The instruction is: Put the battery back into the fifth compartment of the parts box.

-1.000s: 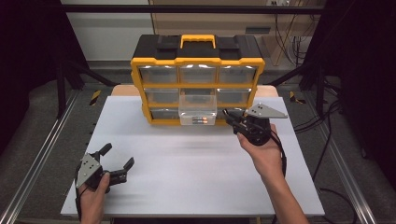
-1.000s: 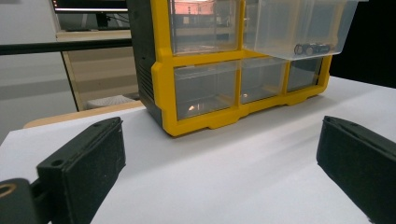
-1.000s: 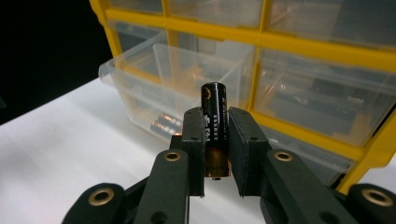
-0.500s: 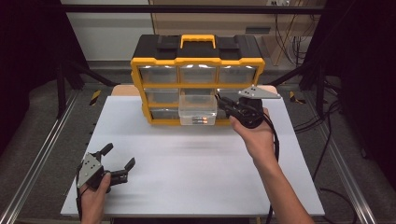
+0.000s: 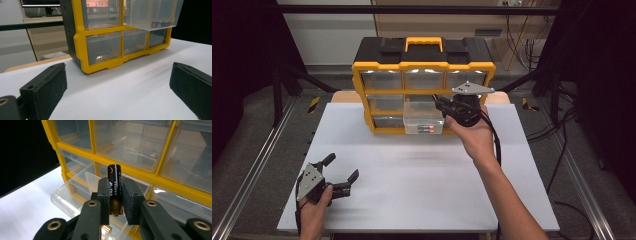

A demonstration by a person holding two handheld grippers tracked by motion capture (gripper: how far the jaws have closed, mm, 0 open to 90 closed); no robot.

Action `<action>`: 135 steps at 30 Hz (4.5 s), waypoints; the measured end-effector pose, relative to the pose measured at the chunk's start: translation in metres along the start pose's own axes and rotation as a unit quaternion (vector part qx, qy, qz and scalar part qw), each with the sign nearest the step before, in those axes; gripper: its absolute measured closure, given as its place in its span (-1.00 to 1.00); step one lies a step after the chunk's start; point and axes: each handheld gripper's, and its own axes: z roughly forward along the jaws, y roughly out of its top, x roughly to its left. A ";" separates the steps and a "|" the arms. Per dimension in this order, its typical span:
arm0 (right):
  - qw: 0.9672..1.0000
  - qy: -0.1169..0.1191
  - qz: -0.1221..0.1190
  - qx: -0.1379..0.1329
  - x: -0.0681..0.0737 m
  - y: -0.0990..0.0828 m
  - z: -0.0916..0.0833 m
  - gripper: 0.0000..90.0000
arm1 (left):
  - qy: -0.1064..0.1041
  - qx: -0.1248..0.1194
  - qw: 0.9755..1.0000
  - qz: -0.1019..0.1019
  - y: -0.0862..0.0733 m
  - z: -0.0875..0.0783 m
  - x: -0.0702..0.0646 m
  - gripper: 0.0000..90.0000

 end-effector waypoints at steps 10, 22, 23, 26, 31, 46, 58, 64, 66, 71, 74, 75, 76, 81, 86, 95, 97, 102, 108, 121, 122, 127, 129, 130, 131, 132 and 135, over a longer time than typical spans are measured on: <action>1.000 0.000 -0.006 0.011 0.002 0.006 0.012 0.71 | 0.000 0.000 1.000 -0.001 0.000 0.000 0.001 -0.97; 0.999 0.004 -0.019 0.036 0.006 0.003 0.026 0.71 | -0.004 0.002 1.000 -0.001 0.000 0.002 0.001 -0.97; 0.999 0.005 -0.020 0.036 0.007 0.004 0.027 0.71 | -0.003 0.002 1.000 -0.001 0.000 0.001 0.001 -0.97; 0.999 0.007 -0.022 0.040 0.009 0.007 0.030 0.71 | -0.003 0.002 1.000 -0.001 0.000 0.002 0.001 -0.97; 0.998 0.022 -0.020 0.047 0.012 0.010 0.037 0.53 | -0.005 0.003 1.000 0.000 0.000 0.002 0.001 -0.97; 1.000 0.011 -0.010 0.019 0.017 0.013 0.036 -0.58 | -0.007 0.005 1.000 0.002 -0.001 0.002 0.000 -0.97; 1.000 0.002 0.002 -0.020 0.017 0.018 0.019 -0.84 | -0.004 0.006 1.000 0.001 -0.001 0.002 0.002 -0.97; 0.999 0.001 0.000 -0.053 0.016 0.021 0.007 -0.87 | -0.006 0.008 1.000 0.001 -0.001 0.003 0.001 -0.97; 0.998 0.002 -0.004 -0.061 0.016 0.022 0.002 -0.87 | -0.005 0.007 1.000 0.001 -0.001 0.003 0.001 -0.97; 0.997 0.001 -0.001 -0.078 0.015 0.023 -0.008 -0.90 | -0.004 0.007 1.000 -0.001 -0.001 0.002 0.002 -0.97; 0.996 -0.001 0.004 -0.088 0.014 0.024 -0.014 -0.92 | -0.004 0.008 1.000 -0.001 -0.001 0.002 0.002 -0.97; 0.996 -0.003 0.003 -0.091 0.013 0.024 -0.016 -0.92 | -0.004 0.008 1.000 -0.001 -0.001 0.002 0.002 -0.97; 0.996 -0.006 0.002 -0.092 0.014 0.024 -0.017 -0.92 | -0.003 0.008 1.000 -0.001 -0.001 0.002 0.003 -0.97; 0.994 -0.016 -0.006 -0.106 0.014 0.021 -0.029 -0.89 | -0.002 0.010 1.000 -0.002 -0.001 0.001 0.003 -0.97; 0.994 -0.021 -0.010 -0.109 0.010 0.017 -0.039 -0.90 | -0.001 0.009 1.000 -0.003 -0.001 0.000 0.004 -0.97; 0.993 -0.032 -0.007 -0.115 -0.003 0.005 -0.057 -0.91 | 0.005 0.008 1.000 0.000 0.000 -0.002 0.006 -0.97; 0.993 -0.034 -0.006 -0.117 -0.005 0.002 -0.061 -0.91 | 0.005 0.008 1.000 -0.001 0.000 -0.002 0.006 -0.97; 0.992 -0.043 -0.001 -0.121 -0.011 -0.006 -0.071 -0.90 | 0.005 0.007 1.000 -0.002 0.000 -0.003 0.007 -0.97; 0.991 -0.051 -0.005 -0.123 -0.014 -0.017 -0.080 -0.91 | 0.008 0.005 1.000 -0.006 0.001 -0.006 0.008 -0.97; 0.989 -0.072 0.002 -0.126 -0.019 -0.054 -0.100 -0.90 | 0.010 0.006 1.000 -0.010 0.003 -0.015 0.012 -0.97; 0.990 -0.072 0.003 -0.125 -0.019 -0.056 -0.101 -0.90 | 0.010 0.004 1.000 -0.011 0.004 -0.016 0.013 -0.97; 0.990 -0.074 0.005 -0.119 -0.018 -0.076 -0.108 -0.90 | 0.011 0.002 1.000 -0.011 0.005 -0.021 0.018 -0.97; 0.991 -0.077 0.002 -0.114 -0.019 -0.085 -0.109 -0.90 | 0.011 0.002 1.000 -0.014 0.005 -0.024 0.021 -0.97; 0.991 -0.079 0.002 -0.112 -0.019 -0.090 -0.110 -0.90 | 0.012 0.001 1.000 -0.016 0.005 -0.025 0.023 -0.97; 0.991 -0.080 0.005 -0.111 -0.020 -0.094 -0.112 -0.90 | 0.012 0.000 1.000 -0.016 0.005 -0.026 0.024 -0.96; 0.991 -0.081 0.008 -0.111 -0.020 -0.097 -0.112 -0.90 | 0.012 0.000 1.000 -0.017 0.005 -0.027 0.025 -0.96; 0.990 -0.085 0.015 -0.110 -0.024 -0.109 -0.116 -0.90 | 0.014 -0.001 1.000 -0.019 0.004 -0.029 0.027 -0.96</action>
